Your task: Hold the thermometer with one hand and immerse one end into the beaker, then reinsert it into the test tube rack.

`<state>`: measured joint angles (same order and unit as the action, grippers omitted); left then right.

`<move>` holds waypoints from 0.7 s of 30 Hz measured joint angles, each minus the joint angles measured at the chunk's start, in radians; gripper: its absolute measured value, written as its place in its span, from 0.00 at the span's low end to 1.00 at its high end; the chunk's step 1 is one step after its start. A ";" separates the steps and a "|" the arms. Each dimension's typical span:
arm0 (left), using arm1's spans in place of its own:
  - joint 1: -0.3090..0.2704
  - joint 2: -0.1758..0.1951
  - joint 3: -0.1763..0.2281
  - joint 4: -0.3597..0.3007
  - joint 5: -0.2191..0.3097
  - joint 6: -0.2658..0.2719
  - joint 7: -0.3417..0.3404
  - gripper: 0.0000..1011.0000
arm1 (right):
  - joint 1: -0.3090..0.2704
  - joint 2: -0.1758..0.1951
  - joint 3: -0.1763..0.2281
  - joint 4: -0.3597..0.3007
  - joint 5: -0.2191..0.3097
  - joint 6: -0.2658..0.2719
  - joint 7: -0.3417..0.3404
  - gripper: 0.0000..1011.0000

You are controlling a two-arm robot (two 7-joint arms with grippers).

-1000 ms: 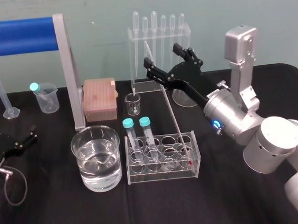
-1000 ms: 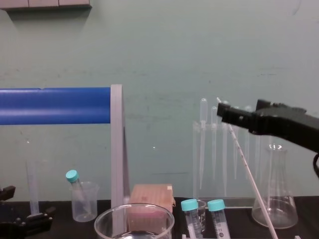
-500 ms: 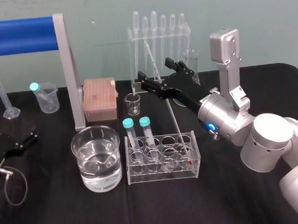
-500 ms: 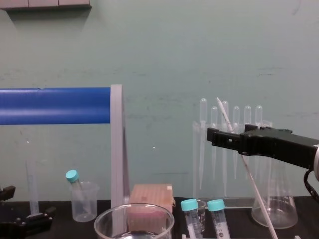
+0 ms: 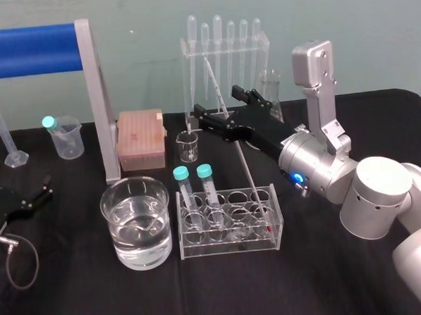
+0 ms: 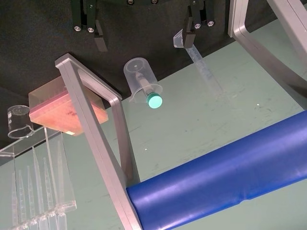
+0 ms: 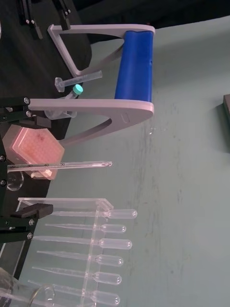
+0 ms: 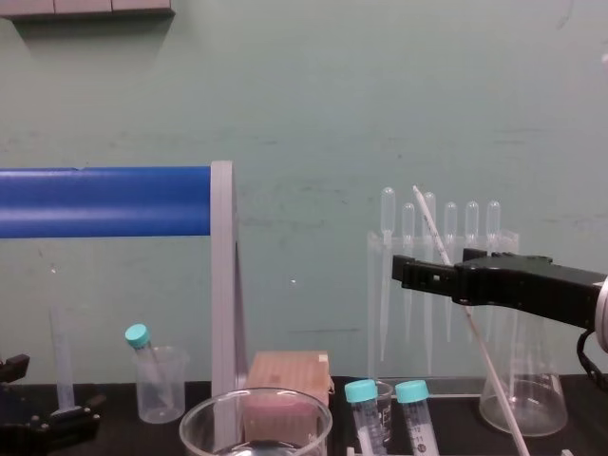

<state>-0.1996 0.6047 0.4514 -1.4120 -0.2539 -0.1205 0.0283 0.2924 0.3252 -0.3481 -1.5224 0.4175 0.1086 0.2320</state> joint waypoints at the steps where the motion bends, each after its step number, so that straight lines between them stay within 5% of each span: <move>1: 0.000 0.000 0.000 0.000 0.000 0.000 0.000 1.00 | 0.000 -0.002 0.002 0.001 -0.001 0.002 0.001 0.99; 21: 0.000 0.000 0.000 0.000 0.000 0.000 0.000 1.00 | -0.002 -0.016 0.016 0.007 -0.009 0.021 0.018 0.99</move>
<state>-0.1995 0.6047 0.4514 -1.4120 -0.2539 -0.1205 0.0283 0.2908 0.3093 -0.3324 -1.5152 0.4081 0.1299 0.2495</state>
